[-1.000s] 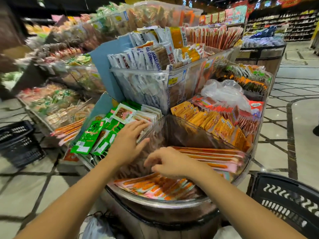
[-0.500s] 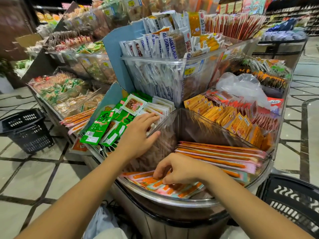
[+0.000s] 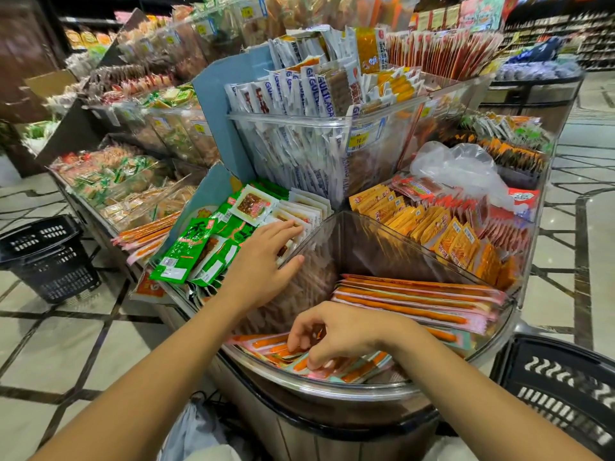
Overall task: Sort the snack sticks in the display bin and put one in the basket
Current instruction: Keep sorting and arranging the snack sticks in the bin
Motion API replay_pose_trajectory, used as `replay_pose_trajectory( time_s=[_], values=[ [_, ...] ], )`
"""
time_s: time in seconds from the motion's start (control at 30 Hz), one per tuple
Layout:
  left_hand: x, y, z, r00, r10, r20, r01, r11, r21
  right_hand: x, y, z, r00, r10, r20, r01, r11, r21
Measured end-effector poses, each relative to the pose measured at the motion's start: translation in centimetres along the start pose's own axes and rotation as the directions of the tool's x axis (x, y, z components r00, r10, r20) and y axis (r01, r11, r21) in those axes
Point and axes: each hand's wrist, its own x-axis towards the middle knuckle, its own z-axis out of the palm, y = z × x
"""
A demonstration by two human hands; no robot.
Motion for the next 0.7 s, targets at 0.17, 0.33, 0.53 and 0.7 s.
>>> replay_pose_trajectory(
  time_s=[0.17,0.33,0.53,0.7],
  values=[
    [0.0,0.1,-0.1,1.0,-0.004,0.004,0.004,1.0,-0.002,-0.4,-0.2,-0.1,0.999,-0.044,-0.006,0.044,0.999,0.004],
    [0.0,0.1,-0.1,1.0,-0.006,0.014,0.006,1.0,-0.003,-0.4,0.1,-0.1,0.998,-0.056,-0.011,0.056,0.998,-0.024],
    [0.1,-0.1,-0.1,1.0,-0.007,0.018,0.007,1.0,-0.012,-0.1,0.3,-0.3,0.946,-0.149,-0.289,0.174,0.983,0.062],
    [0.1,-0.2,-0.1,0.999,-0.014,0.03,0.014,1.0,-0.006,-0.6,-0.4,-1.2,0.65,-0.093,-0.754,0.372,0.904,0.209]
  ],
)
